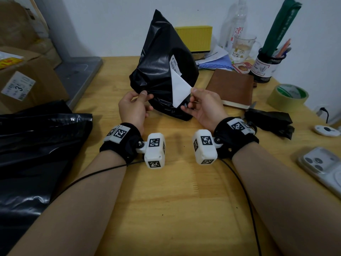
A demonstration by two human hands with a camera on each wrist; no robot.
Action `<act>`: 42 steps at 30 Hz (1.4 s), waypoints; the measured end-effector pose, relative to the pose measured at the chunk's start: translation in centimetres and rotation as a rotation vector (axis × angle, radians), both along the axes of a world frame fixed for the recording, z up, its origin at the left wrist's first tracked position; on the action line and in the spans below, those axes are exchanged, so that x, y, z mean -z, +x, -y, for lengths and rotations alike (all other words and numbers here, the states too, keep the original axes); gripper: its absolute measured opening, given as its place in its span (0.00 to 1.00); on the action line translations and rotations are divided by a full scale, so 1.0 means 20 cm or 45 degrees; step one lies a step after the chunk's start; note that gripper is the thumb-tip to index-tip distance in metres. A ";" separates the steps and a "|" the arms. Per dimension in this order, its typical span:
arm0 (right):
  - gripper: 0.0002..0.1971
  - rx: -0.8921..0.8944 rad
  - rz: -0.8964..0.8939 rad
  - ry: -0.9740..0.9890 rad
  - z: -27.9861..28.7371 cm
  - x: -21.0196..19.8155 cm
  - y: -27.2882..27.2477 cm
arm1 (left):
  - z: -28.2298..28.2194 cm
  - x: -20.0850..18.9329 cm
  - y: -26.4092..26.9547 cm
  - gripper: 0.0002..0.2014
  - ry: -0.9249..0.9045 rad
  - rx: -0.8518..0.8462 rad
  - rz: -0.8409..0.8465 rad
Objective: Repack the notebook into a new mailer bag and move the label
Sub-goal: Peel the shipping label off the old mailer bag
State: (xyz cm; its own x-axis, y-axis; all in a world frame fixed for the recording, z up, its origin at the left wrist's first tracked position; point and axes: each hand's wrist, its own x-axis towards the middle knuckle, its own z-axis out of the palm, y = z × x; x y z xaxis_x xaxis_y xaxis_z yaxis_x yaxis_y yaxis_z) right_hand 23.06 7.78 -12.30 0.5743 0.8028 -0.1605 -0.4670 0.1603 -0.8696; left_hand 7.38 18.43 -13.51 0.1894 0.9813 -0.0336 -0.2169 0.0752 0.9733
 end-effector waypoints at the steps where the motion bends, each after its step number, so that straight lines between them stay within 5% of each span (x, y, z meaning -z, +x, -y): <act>1: 0.02 0.002 -0.001 0.001 0.00 0.00 0.00 | 0.00 0.00 0.00 0.05 0.000 0.001 0.000; 42: 0.06 0.205 0.036 0.001 0.00 0.00 0.02 | 0.00 0.00 0.00 0.06 -0.038 -0.017 0.055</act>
State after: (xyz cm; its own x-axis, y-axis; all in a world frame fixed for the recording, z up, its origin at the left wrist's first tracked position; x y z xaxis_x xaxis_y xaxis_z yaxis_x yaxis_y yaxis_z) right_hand 23.55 7.82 -12.38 0.6998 0.7001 -0.1421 -0.4108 0.2316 -0.8818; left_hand 7.44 18.51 -13.57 0.1779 0.9825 -0.0553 -0.2600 0.1011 0.9603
